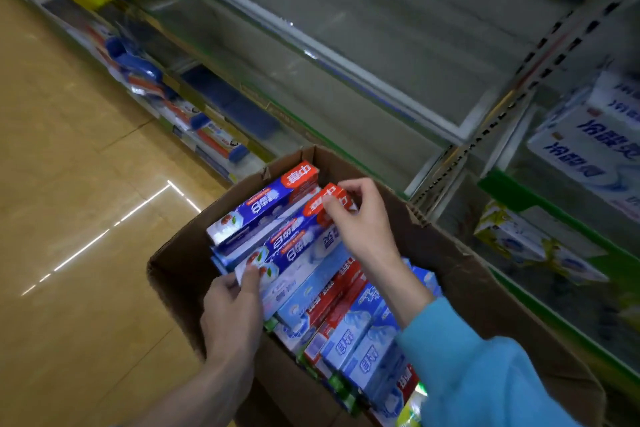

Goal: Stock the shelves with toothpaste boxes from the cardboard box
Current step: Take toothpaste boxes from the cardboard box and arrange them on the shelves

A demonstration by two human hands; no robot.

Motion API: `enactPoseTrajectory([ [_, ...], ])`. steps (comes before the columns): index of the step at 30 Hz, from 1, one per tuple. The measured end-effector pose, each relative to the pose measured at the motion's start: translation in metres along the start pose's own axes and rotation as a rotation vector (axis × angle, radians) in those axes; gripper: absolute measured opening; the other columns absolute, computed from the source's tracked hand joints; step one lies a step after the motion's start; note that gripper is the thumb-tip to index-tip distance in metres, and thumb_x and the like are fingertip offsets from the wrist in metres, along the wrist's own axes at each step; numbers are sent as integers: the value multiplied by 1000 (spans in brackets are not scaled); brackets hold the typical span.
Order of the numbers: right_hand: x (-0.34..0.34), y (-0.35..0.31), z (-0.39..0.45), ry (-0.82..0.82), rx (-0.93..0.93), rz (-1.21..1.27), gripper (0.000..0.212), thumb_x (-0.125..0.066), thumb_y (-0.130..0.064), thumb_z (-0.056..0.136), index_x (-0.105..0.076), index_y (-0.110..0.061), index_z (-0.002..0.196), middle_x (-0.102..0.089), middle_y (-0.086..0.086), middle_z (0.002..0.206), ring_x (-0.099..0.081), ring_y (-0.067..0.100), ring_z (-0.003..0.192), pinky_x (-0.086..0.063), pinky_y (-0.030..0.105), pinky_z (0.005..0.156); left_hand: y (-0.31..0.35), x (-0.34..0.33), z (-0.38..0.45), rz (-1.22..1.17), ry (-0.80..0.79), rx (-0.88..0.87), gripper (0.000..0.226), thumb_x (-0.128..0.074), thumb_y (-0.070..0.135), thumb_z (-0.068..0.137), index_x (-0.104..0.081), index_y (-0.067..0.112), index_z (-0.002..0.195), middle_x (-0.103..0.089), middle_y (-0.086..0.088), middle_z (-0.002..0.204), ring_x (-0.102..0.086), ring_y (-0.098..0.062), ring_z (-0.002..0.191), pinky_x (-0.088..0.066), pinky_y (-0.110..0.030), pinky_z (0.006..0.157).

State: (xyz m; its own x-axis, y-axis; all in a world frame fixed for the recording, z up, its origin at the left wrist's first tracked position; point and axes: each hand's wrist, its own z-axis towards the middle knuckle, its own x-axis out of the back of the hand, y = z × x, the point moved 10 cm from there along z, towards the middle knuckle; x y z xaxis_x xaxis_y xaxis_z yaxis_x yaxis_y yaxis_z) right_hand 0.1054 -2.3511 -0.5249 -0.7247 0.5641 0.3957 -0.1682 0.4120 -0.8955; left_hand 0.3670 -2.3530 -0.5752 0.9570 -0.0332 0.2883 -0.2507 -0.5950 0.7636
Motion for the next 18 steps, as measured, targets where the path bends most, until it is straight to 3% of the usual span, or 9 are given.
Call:
enactPoseTrajectory([
  [2,12,-8,-12,44,17,52,18,-71,-34,85,-58,-25,93,-63,-3,101,-60,12,93,-49,32,85,6,7,-5,-12,71,-14,31,-60,45,98,-55,16,108,-62,-6,104,-62,-25,95,-54,-48,89],
  [4,25,-18,-24,75,46,105,20,-70,-37,82,-57,-25,90,-64,-1,94,-62,15,87,-51,35,81,18,8,-13,-93,98,-46,31,-66,36,96,-57,7,104,-62,-14,104,-62,-31,94,-52,-47,92],
  [7,52,-33,-31,109,50,174,15,-69,-20,86,-56,-23,92,-64,0,92,-63,16,81,-50,28,74,44,3,-25,-249,49,-110,23,-72,17,92,-55,3,98,-65,-24,100,-66,-33,72,-58,-33,63],
  [9,74,-44,-33,132,32,247,18,-68,-14,89,-59,-25,101,-67,-3,99,-66,16,88,-51,27,78,67,-1,-30,-284,-12,-177,20,-70,9,92,-51,5,91,-65,-27,97,-63,-30,64,-54,-24,44],
  [12,107,-63,-29,146,47,355,28,-70,-9,90,-62,-23,113,-69,-4,110,-67,11,99,-52,24,85,106,-15,-35,-335,-141,-252,19,-69,6,92,-51,6,101,-67,-24,97,-66,-31,57,-57,-37,55],
  [14,124,-73,-27,142,70,424,32,-71,-6,89,-64,-20,117,-71,0,112,-68,12,101,-53,24,85,132,-24,-40,-341,-215,-312,20,-69,13,93,-56,11,109,-70,-18,104,-73,-22,71,-57,-38,67],
  [16,137,-77,-29,128,78,459,32,-70,-5,89,-65,-21,115,-71,1,112,-69,10,98,-54,20,77,154,-31,-46,-320,-271,-362,24,-67,18,95,-61,15,117,-71,-13,110,-73,-27,94,-58,-40,73],
  [18,150,-80,-34,118,75,444,31,-69,-7,90,-65,-27,113,-70,-1,111,-68,8,96,-55,19,73,177,-37,-54,-302,-320,-418,25,-65,17,96,-64,18,121,-71,-11,111,-71,-28,102,-59,-33,68],
])
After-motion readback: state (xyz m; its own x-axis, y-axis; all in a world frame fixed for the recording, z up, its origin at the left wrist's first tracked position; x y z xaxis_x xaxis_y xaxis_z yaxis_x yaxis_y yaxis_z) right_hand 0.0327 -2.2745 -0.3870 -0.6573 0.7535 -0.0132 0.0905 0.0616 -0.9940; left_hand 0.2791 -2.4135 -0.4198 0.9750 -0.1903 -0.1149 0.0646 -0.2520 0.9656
